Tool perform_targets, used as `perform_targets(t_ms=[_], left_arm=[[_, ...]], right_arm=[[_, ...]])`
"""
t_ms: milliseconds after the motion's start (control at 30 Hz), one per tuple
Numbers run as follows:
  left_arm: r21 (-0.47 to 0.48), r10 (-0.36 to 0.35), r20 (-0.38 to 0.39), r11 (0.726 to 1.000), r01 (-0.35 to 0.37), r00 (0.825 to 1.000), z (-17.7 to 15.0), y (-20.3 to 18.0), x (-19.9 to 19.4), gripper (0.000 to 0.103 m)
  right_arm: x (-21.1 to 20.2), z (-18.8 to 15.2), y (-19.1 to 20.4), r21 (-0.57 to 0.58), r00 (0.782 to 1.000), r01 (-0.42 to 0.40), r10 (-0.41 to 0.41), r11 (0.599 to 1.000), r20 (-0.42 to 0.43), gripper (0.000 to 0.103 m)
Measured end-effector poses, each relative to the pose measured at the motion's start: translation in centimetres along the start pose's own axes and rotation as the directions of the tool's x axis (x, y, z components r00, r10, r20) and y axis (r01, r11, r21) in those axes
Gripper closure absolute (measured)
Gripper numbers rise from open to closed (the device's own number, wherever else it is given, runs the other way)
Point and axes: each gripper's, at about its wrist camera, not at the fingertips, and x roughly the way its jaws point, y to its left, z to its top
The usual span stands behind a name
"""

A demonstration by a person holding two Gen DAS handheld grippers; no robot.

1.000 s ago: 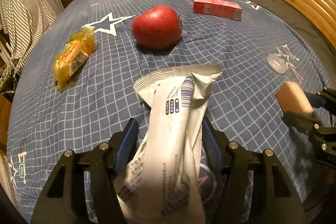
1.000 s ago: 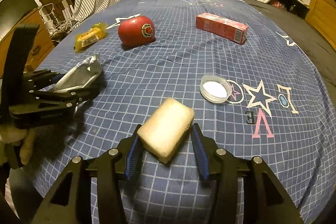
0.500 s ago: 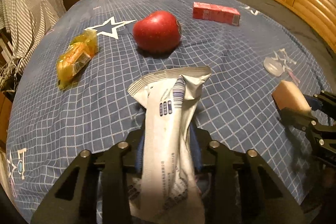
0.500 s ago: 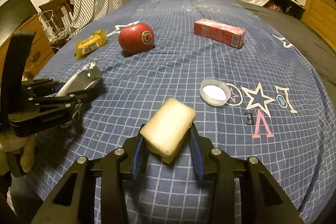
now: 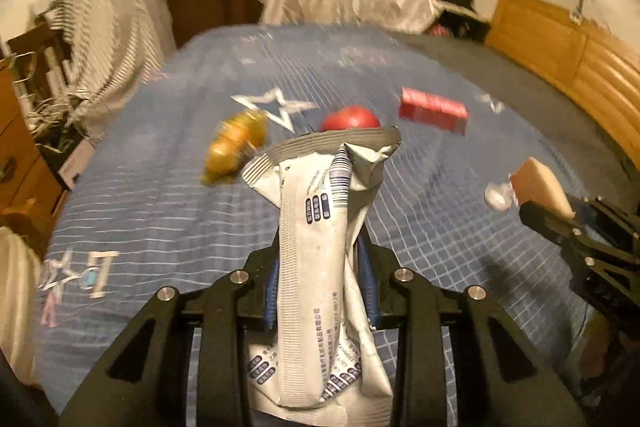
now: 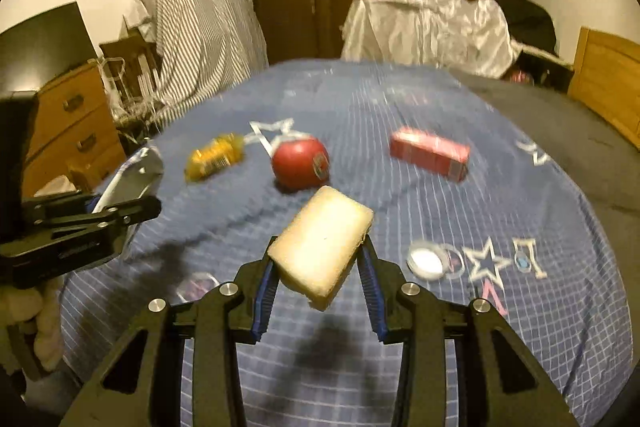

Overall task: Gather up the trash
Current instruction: 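Lift the packet and sponge and carry them to the white bucket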

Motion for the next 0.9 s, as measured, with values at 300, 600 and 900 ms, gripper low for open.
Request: perform_targets(t_ms=[300, 600, 900], left_arm=[[-0.061, 0.104, 0.174, 0.994, -0.095, 0.979, 1.3, 1.6, -7.1, 0.073], [-0.12, 0.192, 0.231, 0.979, -0.167, 0.954, 2.3, 5.5, -10.5, 0.073], [-0.207, 0.308, 0.254, 0.943, -0.26, 0.917, 2.3, 11.6, -14.4, 0.073]], right_arm=[[-3.8, 3.7, 6.6, -0.04, 0.989, -0.029, 0.034, 0.999, 0.143, 0.063], [-5.2, 7.3, 13.9, -0.115, 0.975, -0.098, 0.119, 0.988, 0.188, 0.063], [-5.4, 10.9, 21.9, -0.193, 0.955, -0.183, 0.221, 0.964, 0.197, 0.063]])
